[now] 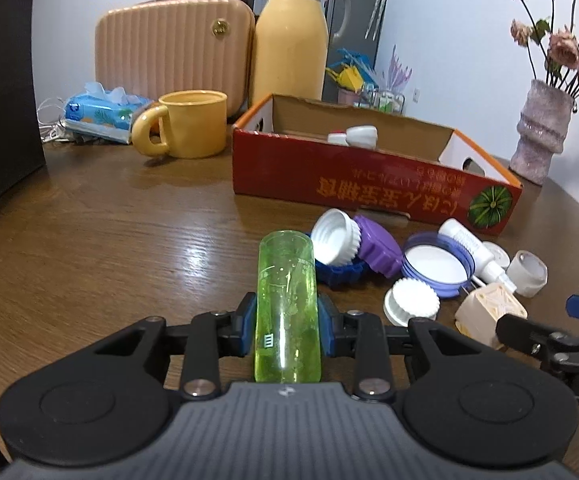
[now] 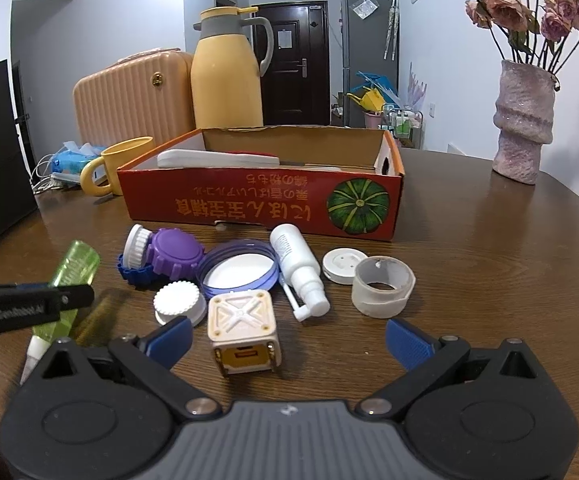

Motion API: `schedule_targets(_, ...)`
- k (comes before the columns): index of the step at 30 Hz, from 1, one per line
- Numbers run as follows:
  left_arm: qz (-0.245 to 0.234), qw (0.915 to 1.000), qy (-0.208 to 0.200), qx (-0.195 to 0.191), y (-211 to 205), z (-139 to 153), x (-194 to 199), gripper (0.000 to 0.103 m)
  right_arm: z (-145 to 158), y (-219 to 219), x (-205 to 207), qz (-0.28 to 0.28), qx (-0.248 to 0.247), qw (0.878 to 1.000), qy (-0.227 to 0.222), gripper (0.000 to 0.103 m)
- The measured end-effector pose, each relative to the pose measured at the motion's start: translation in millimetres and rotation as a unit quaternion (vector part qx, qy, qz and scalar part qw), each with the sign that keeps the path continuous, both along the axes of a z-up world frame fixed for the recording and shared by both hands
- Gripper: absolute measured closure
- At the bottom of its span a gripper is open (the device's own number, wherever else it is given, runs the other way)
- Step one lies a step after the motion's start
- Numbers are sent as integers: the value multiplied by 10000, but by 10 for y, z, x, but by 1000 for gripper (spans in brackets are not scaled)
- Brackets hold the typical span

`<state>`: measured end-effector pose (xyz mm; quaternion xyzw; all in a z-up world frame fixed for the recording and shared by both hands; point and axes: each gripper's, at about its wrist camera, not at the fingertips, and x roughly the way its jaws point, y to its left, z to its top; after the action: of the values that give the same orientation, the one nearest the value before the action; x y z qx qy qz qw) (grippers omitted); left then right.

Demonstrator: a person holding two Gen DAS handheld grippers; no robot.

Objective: Organize rigid objects

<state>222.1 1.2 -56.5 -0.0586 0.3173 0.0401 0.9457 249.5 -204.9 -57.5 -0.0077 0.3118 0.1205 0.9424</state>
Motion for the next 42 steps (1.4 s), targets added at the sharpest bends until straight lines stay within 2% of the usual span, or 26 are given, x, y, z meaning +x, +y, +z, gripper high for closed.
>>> schedule_targets(4, 29, 9999, -147, -18, 81, 39, -29, 71, -27, 77, 13, 67, -49, 10000, -25, 2)
schedule_targets(10, 89, 9997, -193, -100, 172, 49, -43, 71, -81, 181, 69, 128, -119, 9998, 30, 11)
schedule_targets(19, 48, 9996, -208, -166, 201, 44, -54, 71, -147, 316, 153, 193, -229, 9995, 136, 33)
schedule_targets(22, 37, 9996, -208, -166, 202, 42, -58, 71, -159, 343, 176, 213, -227, 9994, 168, 44)
schedule_targets(24, 32, 9996, -207, -170, 202, 42, -59, 71, -172, 354, 186, 248, -214, 9992, 207, 61)
schedule_targets(25, 31, 9996, -205, -170, 201, 42, -59, 71, -174, 355, 183, 240, -220, 9993, 178, 65)
schedule_targets(33, 34, 9997, -189, -171, 195, 43, -56, 71, -146, 301, 150, 245, -17, 9996, 126, 65)
schedule_targets(42, -14, 9996, -123, -250, 201, 119, -54, 71, 6, 278, 45, 288, 54, 9995, -144, 65)
